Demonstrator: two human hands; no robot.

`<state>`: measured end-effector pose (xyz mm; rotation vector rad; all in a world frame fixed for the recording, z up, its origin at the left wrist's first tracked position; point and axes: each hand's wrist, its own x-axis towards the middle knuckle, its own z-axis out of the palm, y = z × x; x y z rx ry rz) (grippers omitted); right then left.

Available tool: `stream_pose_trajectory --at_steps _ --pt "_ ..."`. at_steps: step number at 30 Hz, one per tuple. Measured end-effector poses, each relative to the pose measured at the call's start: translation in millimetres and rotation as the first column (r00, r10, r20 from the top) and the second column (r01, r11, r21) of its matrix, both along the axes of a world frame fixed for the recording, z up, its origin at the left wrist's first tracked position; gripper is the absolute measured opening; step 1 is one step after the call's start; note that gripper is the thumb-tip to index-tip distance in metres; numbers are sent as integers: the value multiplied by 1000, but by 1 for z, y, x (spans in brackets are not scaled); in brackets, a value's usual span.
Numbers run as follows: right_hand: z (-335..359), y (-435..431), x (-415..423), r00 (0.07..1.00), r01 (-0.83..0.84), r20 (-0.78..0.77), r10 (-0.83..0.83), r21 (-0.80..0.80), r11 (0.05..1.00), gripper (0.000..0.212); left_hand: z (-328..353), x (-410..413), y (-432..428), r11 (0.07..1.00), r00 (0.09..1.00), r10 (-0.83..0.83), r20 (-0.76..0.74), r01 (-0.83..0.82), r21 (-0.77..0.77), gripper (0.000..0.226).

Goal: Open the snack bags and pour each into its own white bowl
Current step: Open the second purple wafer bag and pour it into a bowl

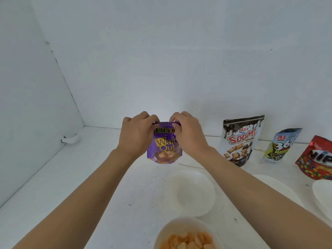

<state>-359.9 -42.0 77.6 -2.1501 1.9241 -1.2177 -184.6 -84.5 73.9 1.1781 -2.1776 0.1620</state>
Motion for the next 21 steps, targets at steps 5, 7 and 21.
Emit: stream_pose_trajectory --at_steps 5,7,21 --pt "0 28 55 995 -81 49 82 -27 996 14 6 71 32 998 998 -50 46 48 47 22" --pt "-4 42 76 993 -110 39 110 -11 994 12 4 99 44 991 996 -91 23 88 98 22" --pt "-53 86 128 973 -227 -22 228 39 973 5 -34 170 92 934 988 -144 -52 153 323 17"
